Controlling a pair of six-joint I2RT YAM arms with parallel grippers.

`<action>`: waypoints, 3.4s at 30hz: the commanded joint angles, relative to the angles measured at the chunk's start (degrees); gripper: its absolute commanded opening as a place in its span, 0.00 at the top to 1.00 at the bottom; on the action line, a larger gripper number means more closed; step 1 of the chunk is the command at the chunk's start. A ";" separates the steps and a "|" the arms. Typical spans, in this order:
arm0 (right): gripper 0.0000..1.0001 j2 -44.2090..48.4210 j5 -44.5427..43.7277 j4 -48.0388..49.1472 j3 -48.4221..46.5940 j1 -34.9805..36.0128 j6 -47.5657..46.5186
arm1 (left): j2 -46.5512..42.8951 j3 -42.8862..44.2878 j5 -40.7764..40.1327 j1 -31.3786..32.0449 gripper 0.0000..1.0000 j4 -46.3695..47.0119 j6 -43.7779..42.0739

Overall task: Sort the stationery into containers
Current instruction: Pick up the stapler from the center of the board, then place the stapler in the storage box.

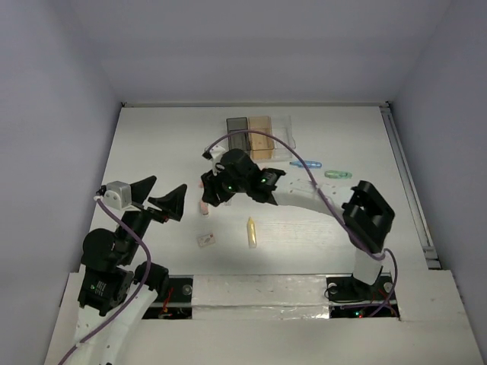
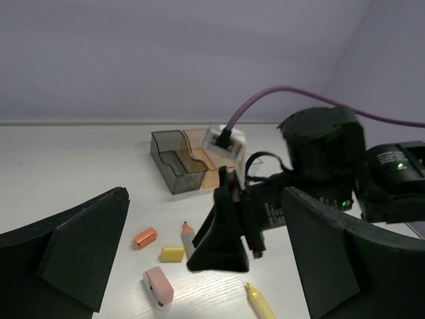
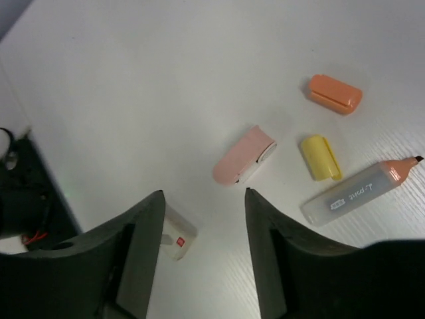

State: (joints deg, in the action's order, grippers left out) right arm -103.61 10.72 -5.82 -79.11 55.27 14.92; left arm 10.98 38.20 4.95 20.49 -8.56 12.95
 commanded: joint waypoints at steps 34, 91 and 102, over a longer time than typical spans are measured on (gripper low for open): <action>0.34 -23.92 -15.90 -14.56 -20.20 5.64 3.46 | 2.55 0.56 -10.14 -2.47 0.01 -1.29 2.43; 0.23 -16.20 -10.74 -1.05 -28.75 -18.27 -0.06 | 3.96 0.39 -8.20 -1.95 0.01 -0.94 1.90; 0.21 -1.68 7.91 -7.18 -3.25 -1.31 -20.01 | 3.52 0.56 -8.29 -1.95 0.01 -1.11 1.99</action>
State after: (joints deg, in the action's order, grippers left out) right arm -105.30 13.43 -9.72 -86.85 49.30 2.76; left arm 14.13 38.22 -3.64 18.31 -12.25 15.29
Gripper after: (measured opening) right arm 0.778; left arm 0.989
